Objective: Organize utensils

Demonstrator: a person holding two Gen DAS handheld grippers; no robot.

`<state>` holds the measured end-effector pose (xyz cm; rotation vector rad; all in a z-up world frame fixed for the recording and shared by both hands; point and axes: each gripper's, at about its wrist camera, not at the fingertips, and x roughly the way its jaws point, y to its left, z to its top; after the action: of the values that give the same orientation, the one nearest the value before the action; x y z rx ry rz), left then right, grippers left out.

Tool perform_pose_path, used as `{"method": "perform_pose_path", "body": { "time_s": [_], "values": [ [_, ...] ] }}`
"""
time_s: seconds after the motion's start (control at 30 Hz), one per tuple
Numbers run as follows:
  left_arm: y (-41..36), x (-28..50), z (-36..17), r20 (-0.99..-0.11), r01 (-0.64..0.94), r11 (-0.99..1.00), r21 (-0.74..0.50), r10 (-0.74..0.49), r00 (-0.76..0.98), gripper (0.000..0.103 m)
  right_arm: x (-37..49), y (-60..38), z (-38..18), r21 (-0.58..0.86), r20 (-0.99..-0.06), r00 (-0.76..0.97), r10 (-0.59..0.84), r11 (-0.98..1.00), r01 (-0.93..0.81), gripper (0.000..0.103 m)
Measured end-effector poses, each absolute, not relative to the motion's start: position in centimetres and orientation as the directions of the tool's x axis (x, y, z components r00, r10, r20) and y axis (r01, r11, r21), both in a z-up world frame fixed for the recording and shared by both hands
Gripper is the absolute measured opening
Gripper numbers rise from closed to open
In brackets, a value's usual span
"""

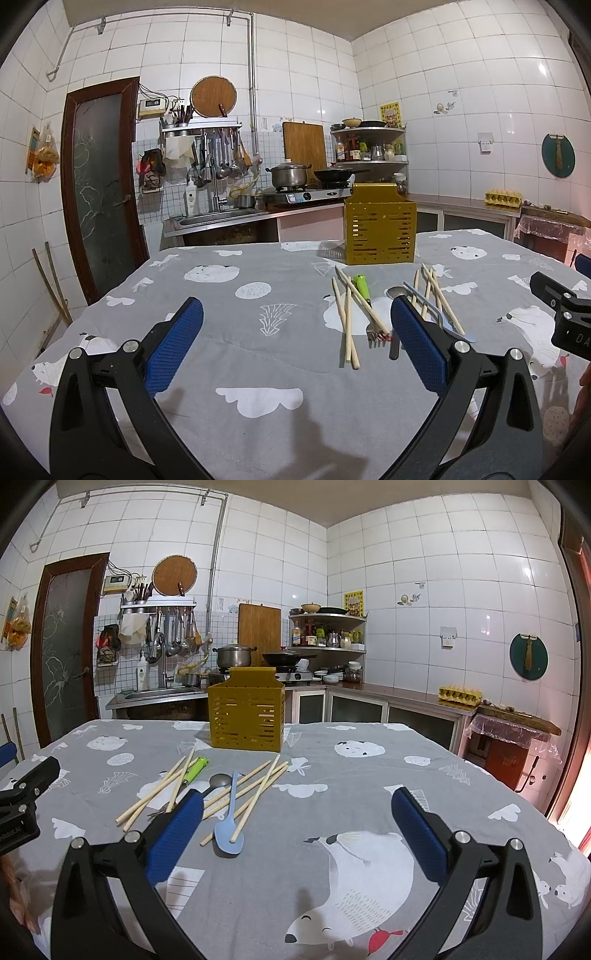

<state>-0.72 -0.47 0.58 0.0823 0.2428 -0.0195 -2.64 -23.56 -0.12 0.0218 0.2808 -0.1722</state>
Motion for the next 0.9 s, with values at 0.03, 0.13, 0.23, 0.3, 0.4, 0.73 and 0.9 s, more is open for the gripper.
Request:
{"method": "perform_pose_path", "body": {
  "time_s": [0.03, 0.13, 0.23, 0.3, 0.4, 0.73, 0.9],
  "values": [
    [-0.47, -0.70, 0.62, -0.240, 0.029, 0.996, 0.079, -0.009, 0.971, 0.098, -2.65, -23.51, -0.13, -0.004, -0.277, 0.946, -0.166, 0.985, 0.172, 0.099],
    [-0.35, -0.81, 0.66, -0.236, 0.029, 0.996, 0.080, -0.009, 0.972, 0.098, -2.67, -23.53, -0.05, -0.004, -0.276, 0.947, -0.167, 0.985, 0.172, 0.099],
    [-0.31, -0.69, 0.79, -0.236, 0.029, 0.996, 0.081, -0.009, 0.972, 0.098, -2.67, -23.57, -0.03, -0.005, -0.276, 0.947, -0.167, 0.985, 0.172, 0.099],
    [-0.26, -0.55, 0.88, -0.237, 0.029, 0.996, 0.082, -0.009, 0.971, 0.098, -2.68, -23.58, -0.01, -0.005, -0.275, 0.947, -0.167, 0.985, 0.172, 0.099],
    [-0.37, -0.91, 0.58, -0.236, 0.029, 0.996, 0.079, -0.010, 0.972, 0.098, -2.69, -23.57, 0.00, -0.005, -0.276, 0.947, -0.166, 0.985, 0.172, 0.099],
    [-0.31, -0.90, 0.71, -0.234, 0.030, 0.996, 0.082, -0.010, 0.972, 0.098, -2.75, -23.53, -0.02, -0.006, -0.275, 0.947, -0.167, 0.985, 0.172, 0.099],
    [-0.07, -0.60, 0.90, -0.234, 0.032, 0.996, 0.084, -0.011, 0.972, 0.098, -2.77, -23.49, -0.04, -0.006, -0.275, 0.947, -0.167, 0.985, 0.172, 0.099]
  ]
}}
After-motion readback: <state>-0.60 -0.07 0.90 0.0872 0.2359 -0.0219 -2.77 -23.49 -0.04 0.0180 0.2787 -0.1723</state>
